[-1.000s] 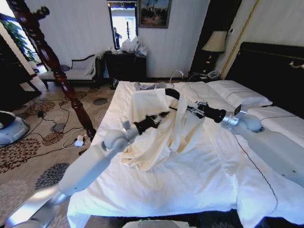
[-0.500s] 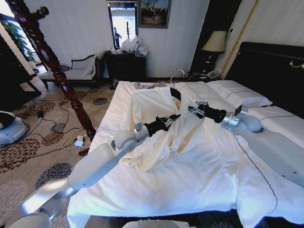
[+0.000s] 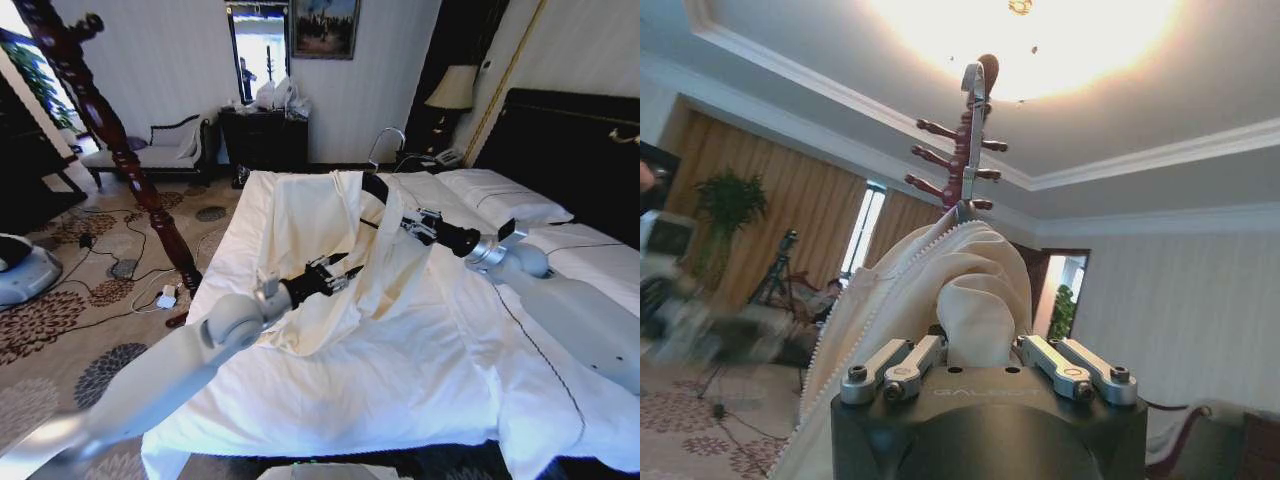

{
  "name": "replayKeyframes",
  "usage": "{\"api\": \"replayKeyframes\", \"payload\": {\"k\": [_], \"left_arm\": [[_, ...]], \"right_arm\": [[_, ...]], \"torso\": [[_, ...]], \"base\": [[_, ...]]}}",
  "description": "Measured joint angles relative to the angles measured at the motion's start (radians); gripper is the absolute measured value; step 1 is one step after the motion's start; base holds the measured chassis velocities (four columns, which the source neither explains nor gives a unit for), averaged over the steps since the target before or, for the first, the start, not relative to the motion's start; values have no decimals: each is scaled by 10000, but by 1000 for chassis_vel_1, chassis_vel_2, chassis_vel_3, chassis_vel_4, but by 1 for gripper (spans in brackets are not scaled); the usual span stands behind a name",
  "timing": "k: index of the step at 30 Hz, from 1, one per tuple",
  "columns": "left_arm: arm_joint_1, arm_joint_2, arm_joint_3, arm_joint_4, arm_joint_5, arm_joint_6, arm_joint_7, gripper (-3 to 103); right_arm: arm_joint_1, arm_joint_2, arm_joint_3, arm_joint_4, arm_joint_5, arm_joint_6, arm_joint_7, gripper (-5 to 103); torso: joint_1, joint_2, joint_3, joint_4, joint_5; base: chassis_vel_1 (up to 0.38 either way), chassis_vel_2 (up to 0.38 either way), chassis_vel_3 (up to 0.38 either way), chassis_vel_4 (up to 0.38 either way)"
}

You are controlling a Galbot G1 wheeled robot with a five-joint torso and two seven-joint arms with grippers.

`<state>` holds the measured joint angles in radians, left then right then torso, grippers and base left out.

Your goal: Pick up the clothes from the bed and hang them on the clothes hanger.

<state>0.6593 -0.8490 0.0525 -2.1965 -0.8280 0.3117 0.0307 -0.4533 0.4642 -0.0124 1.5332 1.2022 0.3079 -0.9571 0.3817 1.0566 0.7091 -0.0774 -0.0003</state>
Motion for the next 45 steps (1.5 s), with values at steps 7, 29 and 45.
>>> {"api": "replayKeyframes", "payload": {"k": [7, 29, 45], "left_arm": [[72, 1295, -1768, 426, -180, -704, -9, 94], [-55, 4583, -1635, 28, -693, -1500, 2378, 100], [-78, 4676, -1000, 606, -1938, -1405, 2846, 95]], "right_arm": [[-32, 20, -57, -206, -561, 279, -1052, 20], [86, 35, -86, -67, -1706, 640, -2257, 20], [327, 115, -115, 463, -2080, 773, -2599, 20]], "torso": [[1, 0, 0, -9, 1], [0, 0, 0, -4, 3], [1, 0, 0, -3, 0]], "base": [[0, 0, 0, 0], [0, 0, 0, 0], [0, 0, 0, 0]]}}
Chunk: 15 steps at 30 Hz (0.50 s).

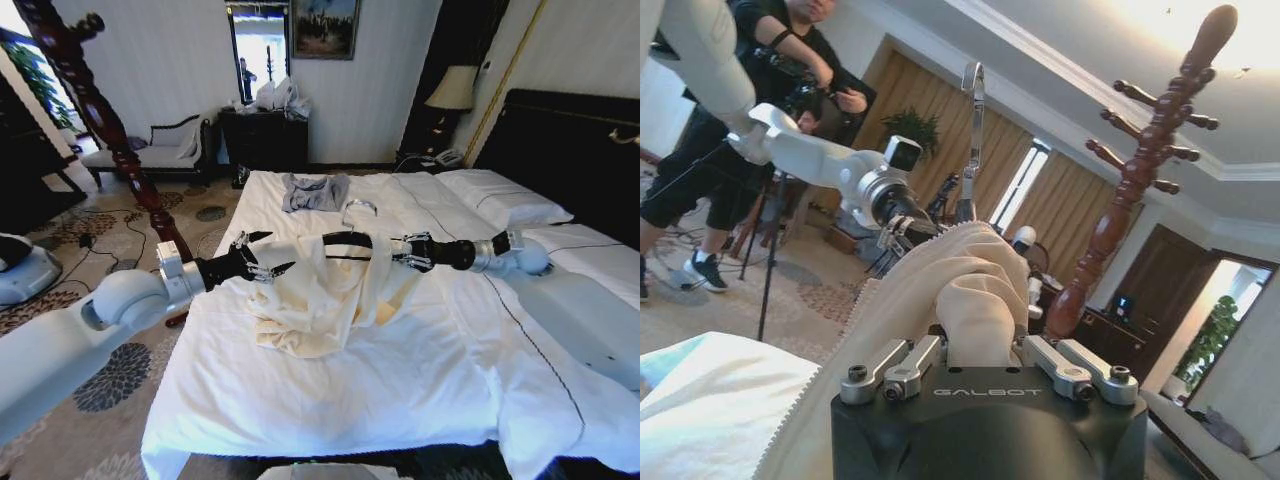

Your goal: Pick up the clothes from the bed and hang them on the clothes hanger.

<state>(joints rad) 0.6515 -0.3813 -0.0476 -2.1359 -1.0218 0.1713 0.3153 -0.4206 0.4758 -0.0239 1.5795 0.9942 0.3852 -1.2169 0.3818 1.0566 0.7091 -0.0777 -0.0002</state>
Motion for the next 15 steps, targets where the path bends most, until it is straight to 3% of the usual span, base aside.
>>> {"api": "replayKeyframes", "payload": {"k": [2, 4, 5, 6, 7, 10, 13, 14, 15], "left_arm": [[-27, 11, 93, -7, -78, 0, 290, 85], [-32, 23, 121, -12, -80, 0, 365, 85], [-70, 60, 226, -16, -80, -5, 563, 74], [-101, 69, 308, -19, -79, -10, 662, 74], [-101, 69, 308, -19, -79, -10, 662, 74], [-157, 6, 542, -9, -59, -20, 825, 58], [-149, -54, 573, 20, -44, -20, 863, 53], [-129, -116, 590, 57, -30, -23, 889, 42], [-125, -130, 592, 66, -30, -23, 899, 42]], "right_arm": [[41, 79, -22, -10, -75, 21, -33, 20], [53, 96, -24, -19, -82, 25, -36, 20], [72, 114, -27, -42, -95, 33, -45, 20], [78, 113, -27, -46, -98, 36, -48, 20], [78, 113, -27, -46, -98, 36, -48, 20], [96, 27, 25, -18, -90, 48, -53, 20], [104, -15, 50, 12, -73, 60, -54, 20], [110, -47, 72, 78, -44, 70, -53, 20], [111, -57, 74, 108, -29, 71, -50, 20]], "torso": [[0, -1, 0, 0, 3], [0, 0, 1, 0, 2], [0, -1, 1, 1, 3], [0, -1, 1, 1, 2], [0, -1, 1, 1, 2], [0, -1, 0, -1, 3], [0, -1, 0, -1, 3], [0, 0, 0, -1, 2], [0, 0, 0, -1, 2]], "base": [[0, 0, 0, 0], [0, 0, 0, 0], [0, 0, 0, 0], [0, 0, 0, 0], [0, 0, 0, 0], [0, 0, 0, 0], [0, 0, 0, 0], [0, 0, 0, 0], [0, 0, 0, 0]]}}
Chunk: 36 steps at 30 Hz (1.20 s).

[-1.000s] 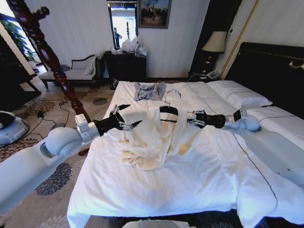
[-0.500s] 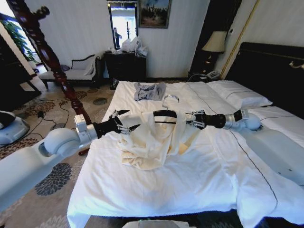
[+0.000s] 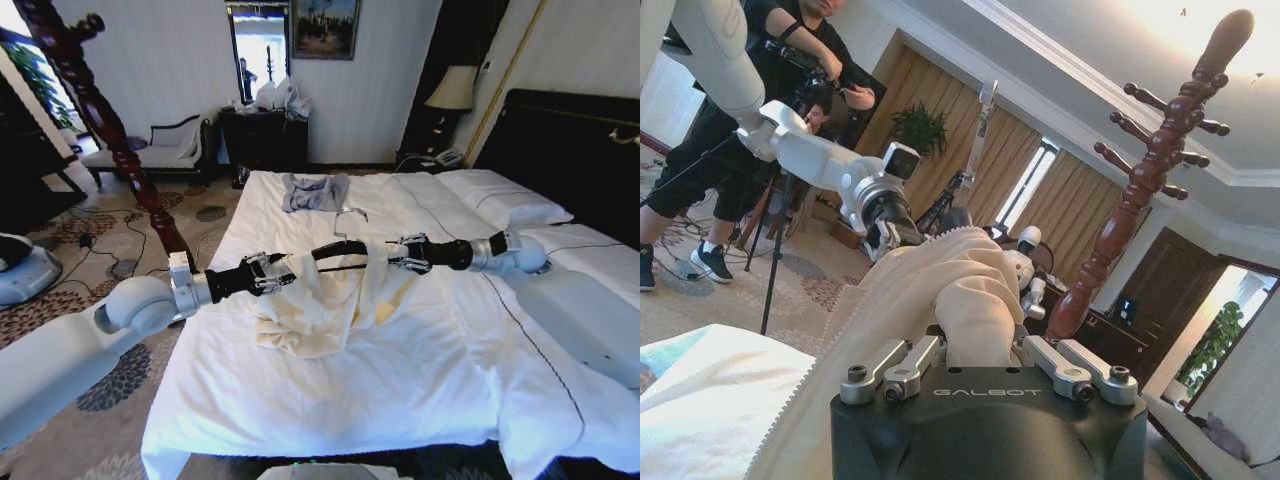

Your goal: Pick up the clothes from the bed and hang them on the clothes hanger.

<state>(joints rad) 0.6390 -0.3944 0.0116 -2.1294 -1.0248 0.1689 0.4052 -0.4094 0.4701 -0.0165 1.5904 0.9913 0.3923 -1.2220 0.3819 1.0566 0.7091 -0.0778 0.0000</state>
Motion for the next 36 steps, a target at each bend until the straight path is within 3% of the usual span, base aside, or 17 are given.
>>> {"api": "replayKeyframes", "payload": {"k": [1, 2, 6, 15, 18, 20, 27, 29, 34, 36], "left_arm": [[0, 0, 0, 0, 0, 0, 0, 42], [3, -5, 5, 5, 1, 5, 77, 32], [-4, 10, 5, 7, -48, 24, 168, 27], [27, -23, -78, -18, -64, -142, 545, 24], [40, -120, -92, -1, 15, -172, 619, 20], [71, -156, -141, 39, 52, -180, 614, 20], [295, -264, -604, 171, 88, -201, 616, 19], [307, -272, -664, 207, 88, -205, 614, 19], [391, -421, -1006, 411, 83, -218, 416, 19], [395, -457, -1069, 459, 73, -219, 339, 19]], "right_arm": [[0, 0, 0, 0, 0, 0, 0, 20], [3, -29, 6, 61, 37, 0, 34, 20], [10, -81, 11, 173, 114, -5, 151, 22], [-76, -343, 7, 429, 323, 3, 736, 20], [-173, -439, 24, 553, 465, 150, 1216, 35], [-189, -452, 48, 555, 508, 199, 1327, 35], [-243, -384, 255, 517, 1609, -60, 1672, 68], [-269, -354, 305, 506, 1782, -78, 1737, 68], [-460, -106, 512, 541, 2848, -70, 2419, 94], [-484, -43, 556, 548, 3005, -55, 2564, 94]], "torso": [[0, 0, 0, 0, 0], [0, 0, 0, 1, 0], [0, 0, 0, 0, 1], [0, 0, 0, 1, 1], [-1, 0, 0, 0, 0], [-1, 0, 0, 0, 1], [1, 0, 0, 1, 1], [1, 0, 0, 1, -1], [1, 0, 0, 0, 0], [1, 0, 0, 1, 0]], "base": [[0, 0, 0, 0], [0, 0, 0, 0], [0, 0, 0, 0], [0, 0, 0, 0], [0, 0, 0, 0], [0, 0, 0, 0], [0, 0, 0, 0], [0, 0, 0, 0], [0, 0, 0, 0], [0, 0, 0, 0]]}}
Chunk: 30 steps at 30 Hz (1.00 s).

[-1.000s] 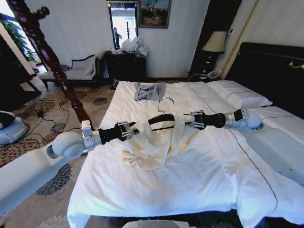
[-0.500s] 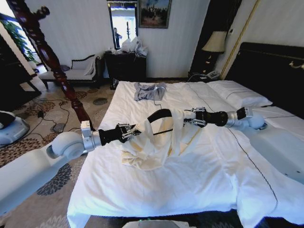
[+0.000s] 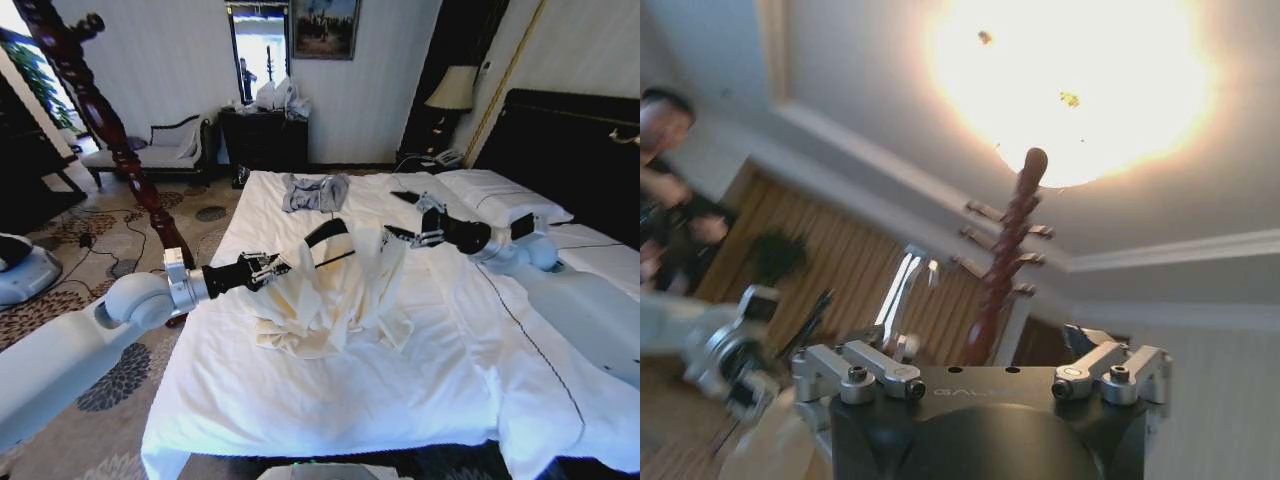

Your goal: Pick up the clothes from the bed and hang them on the clothes hanger.

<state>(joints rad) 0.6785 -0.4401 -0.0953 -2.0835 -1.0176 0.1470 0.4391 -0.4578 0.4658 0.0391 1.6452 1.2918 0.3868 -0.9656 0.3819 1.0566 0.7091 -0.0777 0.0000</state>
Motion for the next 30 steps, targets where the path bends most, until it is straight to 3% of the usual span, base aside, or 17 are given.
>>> {"api": "replayKeyframes", "payload": {"k": [3, 12, 14, 16, 30], "left_arm": [[-75, -61, -162, 172, -76, 0, -209, 19], [-614, 142, -1132, 910, -706, 67, -875, 19], [-872, -76, -1744, 1534, -953, 165, -1524, 19], [-1006, -222, -1968, 1824, -966, 201, -1760, 19], [-2255, 367, -2037, 2752, 257, -207, -1360, 19]], "right_arm": [[-29, 153, 80, -65, 39, 74, 147, 100], [-217, 814, 220, -45, -45, 308, 959, 100], [-348, 1143, 433, -158, -259, 475, 1175, 100], [-390, 1241, 500, -205, -315, 505, 1218, 100], [-570, 1680, 541, -326, -669, 545, 1280, 100]], "torso": [[0, 0, 0, -1, -3], [1, -2, 1, 6, 1], [0, -1, 1, -2, -2], [1, -2, 1, -2, -1], [-1, -1, 0, 2, 0]], "base": [[0, 0, 0, 0], [0, 0, 0, 0], [0, 0, 0, 0], [0, 0, 0, 0], [0, 0, 0, 0]]}}
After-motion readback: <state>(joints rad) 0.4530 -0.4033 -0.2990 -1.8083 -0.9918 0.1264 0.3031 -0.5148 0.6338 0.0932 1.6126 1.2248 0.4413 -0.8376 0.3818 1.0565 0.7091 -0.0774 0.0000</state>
